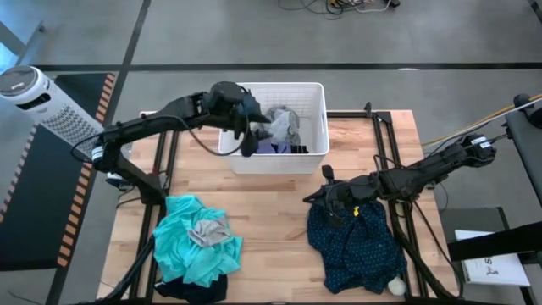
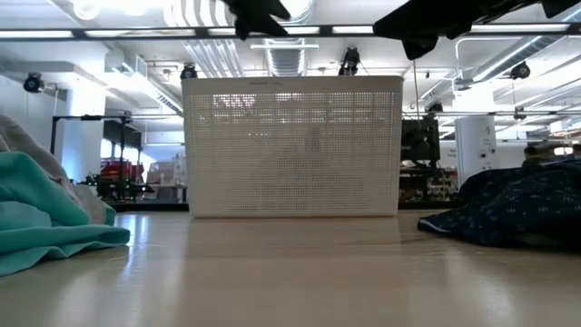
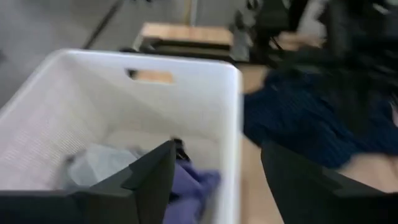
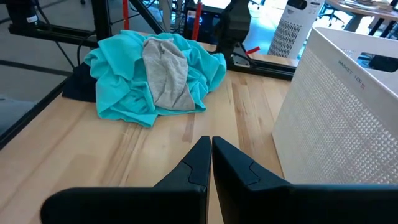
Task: Sort clothes
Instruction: Put the gray sock into the white laundry bin
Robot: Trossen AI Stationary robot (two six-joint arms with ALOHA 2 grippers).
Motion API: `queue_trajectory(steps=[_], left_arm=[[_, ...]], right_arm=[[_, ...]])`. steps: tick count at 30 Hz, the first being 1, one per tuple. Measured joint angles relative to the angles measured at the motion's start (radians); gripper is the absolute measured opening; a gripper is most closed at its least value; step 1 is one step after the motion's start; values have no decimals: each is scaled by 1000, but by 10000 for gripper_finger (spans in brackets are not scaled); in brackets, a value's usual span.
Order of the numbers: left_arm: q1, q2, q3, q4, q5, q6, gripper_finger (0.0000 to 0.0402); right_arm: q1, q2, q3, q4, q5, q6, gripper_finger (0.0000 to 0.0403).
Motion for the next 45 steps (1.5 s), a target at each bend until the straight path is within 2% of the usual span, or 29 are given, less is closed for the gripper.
queue_trajectory(steps=[6,8,12,19,29,33,38,45], left_arm=[[-205,-4,62,-279,-220,-12,227],[-281,-13,48,-325,-253,-36,222],[-409,-26,-10,-362,-257,-147,214],[-597,-73,-198,-396,-258,-405,208],[-854,-109,-442,-360,-249,-694,233],[-917,-111,-492,-346,-248,-767,243],[-965,-111,-514,-302,-222,-785,247],[-985,-111,-515,-282,-156,-809,228]], right_arm=[[0,0,-11,0,0,1,0],[0,0,-16,0,0,8,0],[0,0,-28,0,0,23,0],[0,0,-39,1,0,39,0],[0,0,-42,2,0,39,0],[0,0,-42,2,0,38,0],[0,0,-42,4,0,38,0],[0,0,-42,4,0,37,0]])
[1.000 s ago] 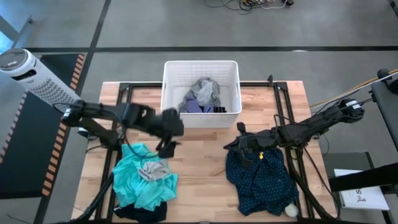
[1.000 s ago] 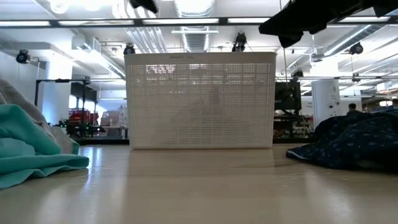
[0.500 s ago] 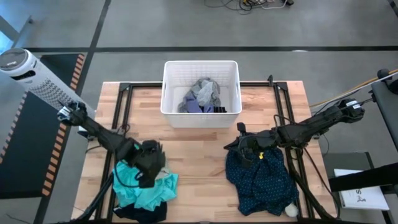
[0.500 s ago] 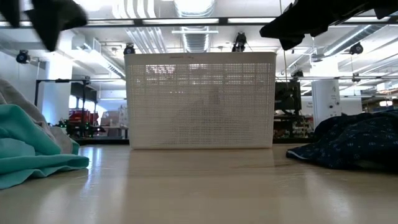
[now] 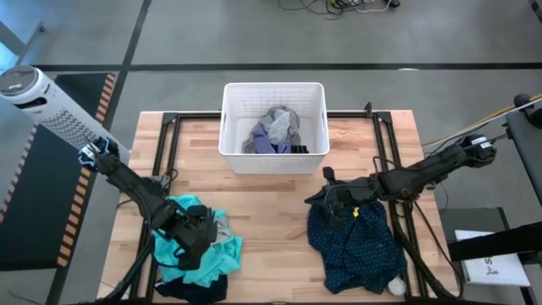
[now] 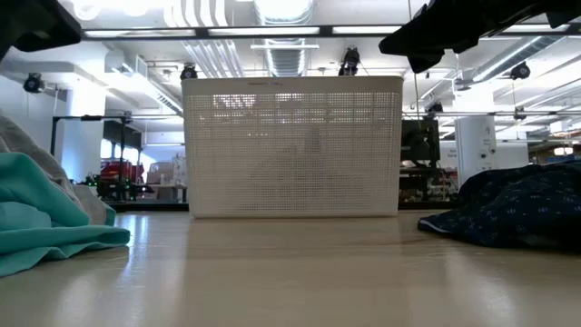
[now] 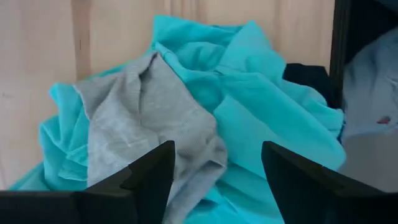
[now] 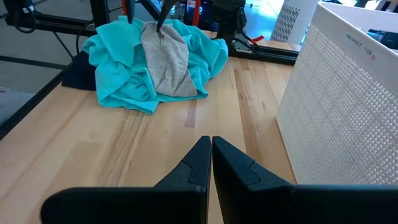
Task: Sort clothes
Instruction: Put the gray sock into the white laundry bin
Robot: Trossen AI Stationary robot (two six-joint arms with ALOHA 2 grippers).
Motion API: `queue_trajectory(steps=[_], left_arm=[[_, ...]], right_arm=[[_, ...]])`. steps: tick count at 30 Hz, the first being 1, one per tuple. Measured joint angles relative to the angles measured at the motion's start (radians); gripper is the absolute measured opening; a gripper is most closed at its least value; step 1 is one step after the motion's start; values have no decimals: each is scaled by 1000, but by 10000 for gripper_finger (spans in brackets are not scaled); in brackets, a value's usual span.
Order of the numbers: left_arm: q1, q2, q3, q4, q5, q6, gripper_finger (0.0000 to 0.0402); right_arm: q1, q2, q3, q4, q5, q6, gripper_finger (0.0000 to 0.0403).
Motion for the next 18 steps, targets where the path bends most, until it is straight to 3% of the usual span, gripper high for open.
queue_trajectory(steps=[8,16,18], left_arm=[[2,0,-70,1,-48,27,177],[10,2,-66,-4,-42,109,26],[19,2,-31,-4,-47,129,9]], right_arm=[[0,0,0,0,0,0,0],[0,0,0,0,0,0,0],[0,0,0,0,0,0,0]])
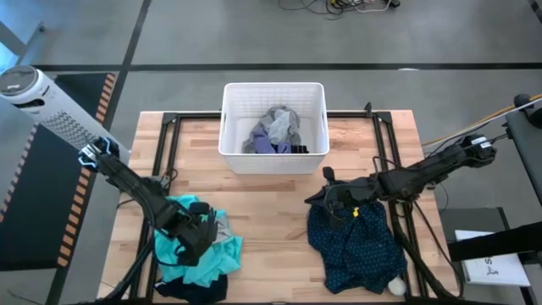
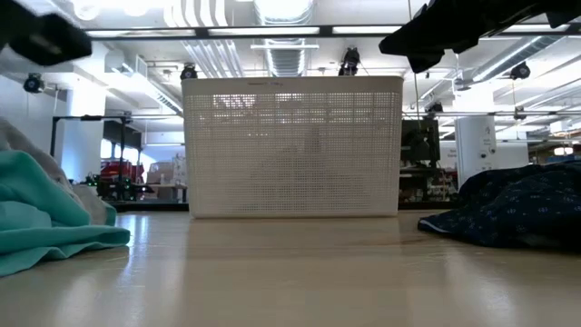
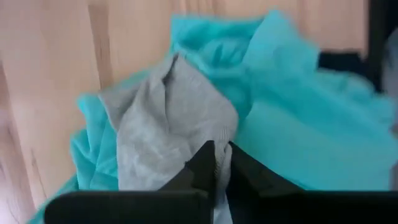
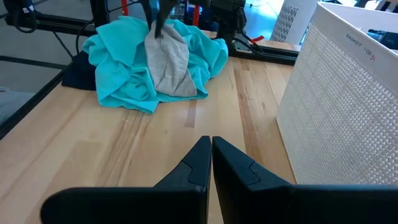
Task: Sort clothes
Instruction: Put the gray sock into the white laundry bin
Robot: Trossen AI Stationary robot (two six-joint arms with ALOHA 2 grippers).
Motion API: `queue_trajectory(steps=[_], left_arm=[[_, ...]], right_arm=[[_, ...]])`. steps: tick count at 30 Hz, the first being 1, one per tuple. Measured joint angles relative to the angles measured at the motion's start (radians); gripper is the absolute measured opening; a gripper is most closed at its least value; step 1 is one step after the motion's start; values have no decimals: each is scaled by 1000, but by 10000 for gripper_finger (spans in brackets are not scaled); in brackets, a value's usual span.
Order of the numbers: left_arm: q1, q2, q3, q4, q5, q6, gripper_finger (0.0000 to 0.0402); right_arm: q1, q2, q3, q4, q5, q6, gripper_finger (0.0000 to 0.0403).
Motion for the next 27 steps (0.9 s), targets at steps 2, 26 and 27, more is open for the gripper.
queue_trajectory(steps=[2,26,27], left_arm=[[8,0,42,-5,-49,17,13],[495,-5,514,15,-500,788,0],[525,-5,531,30,-499,813,0]], right_arm=[[0,0,0,0,0,0,0],[0,0,0,4,0,8,0],[0,0,0,3,0,8,0]])
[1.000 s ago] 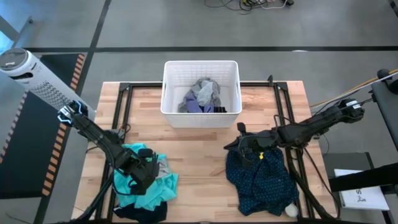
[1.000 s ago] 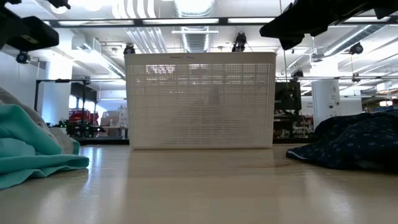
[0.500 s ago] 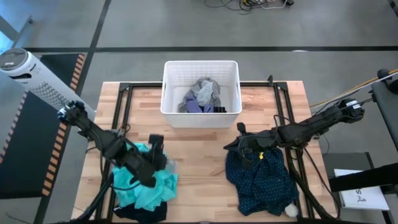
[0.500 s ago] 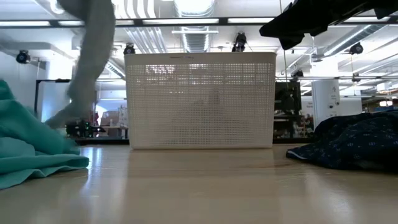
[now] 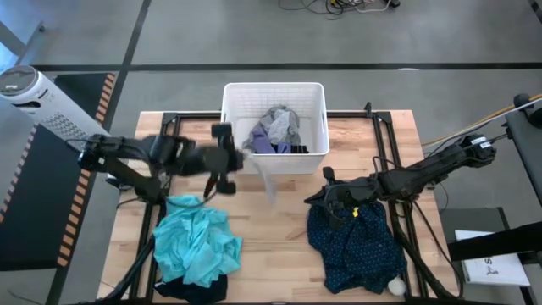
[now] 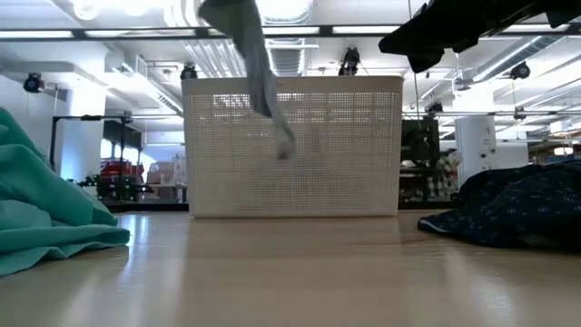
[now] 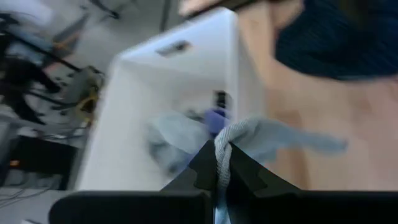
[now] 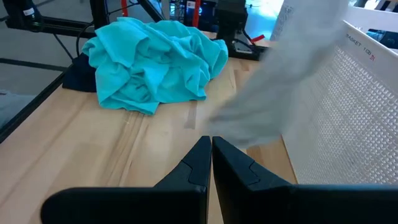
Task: Sort clothes
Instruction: Put the gray sock into the white laundry bin
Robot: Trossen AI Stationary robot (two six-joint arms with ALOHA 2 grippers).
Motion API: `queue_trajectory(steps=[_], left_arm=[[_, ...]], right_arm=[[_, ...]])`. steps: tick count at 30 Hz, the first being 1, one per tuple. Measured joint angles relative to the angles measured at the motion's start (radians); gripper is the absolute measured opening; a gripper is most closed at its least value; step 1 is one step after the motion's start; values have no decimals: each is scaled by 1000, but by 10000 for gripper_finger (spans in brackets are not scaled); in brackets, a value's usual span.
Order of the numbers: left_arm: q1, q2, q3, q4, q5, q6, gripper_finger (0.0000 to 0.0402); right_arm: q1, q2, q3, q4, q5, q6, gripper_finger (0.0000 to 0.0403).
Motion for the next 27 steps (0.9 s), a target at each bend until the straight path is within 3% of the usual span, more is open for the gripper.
queue_trajectory(steps=[4,16,27], left_arm=[[110,0,71,84,25,76,0],[399,2,157,348,307,187,0],[553,3,110,427,324,164,0]], right_arm=[[0,0,0,0,0,0,0],[0,0,0,0,0,8,0],[0,0,0,0,0,8,0]])
